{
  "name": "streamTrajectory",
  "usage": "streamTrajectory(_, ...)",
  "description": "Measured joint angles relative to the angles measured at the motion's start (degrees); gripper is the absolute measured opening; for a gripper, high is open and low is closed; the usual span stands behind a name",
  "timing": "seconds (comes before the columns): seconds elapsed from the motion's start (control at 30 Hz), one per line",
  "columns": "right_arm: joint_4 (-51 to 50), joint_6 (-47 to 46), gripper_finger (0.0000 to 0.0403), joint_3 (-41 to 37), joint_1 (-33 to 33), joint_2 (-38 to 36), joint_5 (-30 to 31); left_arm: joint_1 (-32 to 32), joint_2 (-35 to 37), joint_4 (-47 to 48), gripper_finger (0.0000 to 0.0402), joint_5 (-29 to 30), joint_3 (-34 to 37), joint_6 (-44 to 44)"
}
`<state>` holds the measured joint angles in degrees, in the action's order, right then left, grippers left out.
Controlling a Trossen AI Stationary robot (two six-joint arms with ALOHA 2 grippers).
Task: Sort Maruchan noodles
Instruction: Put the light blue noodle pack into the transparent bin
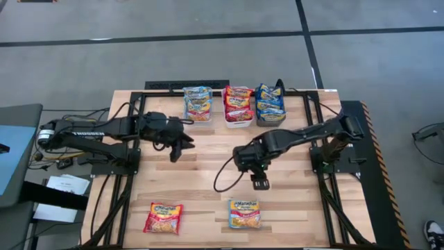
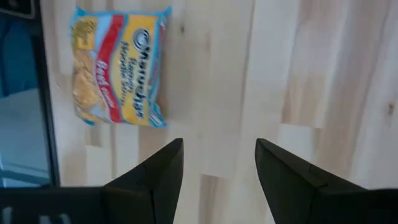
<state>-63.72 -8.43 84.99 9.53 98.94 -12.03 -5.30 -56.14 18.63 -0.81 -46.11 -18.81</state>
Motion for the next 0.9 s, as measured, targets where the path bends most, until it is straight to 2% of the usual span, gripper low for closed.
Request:
streamTrajectory(0.13, 1.76, -2.62, 0.0221, 0.0, 1.98, 0.0, -0.11, 2.49, 0.0, 0.01, 0.0128, -2.03, 0.0, -1.52)
streamTrajectory(0.5, 6.61, -12.66, 0.0221, -0.09, 7.29, 1.96, -0.18, 13.5, -0.02, 2.25, 0.0128, -1.95, 0.0, -7.39)
streamTrajectory(0.9, 11.02, -14.66, 0.0221, -0.08, 11.16, 8.64, -0.66, 20.68, -0.02, 1.4, 0.0128, -0.57, 0.0, -9.99)
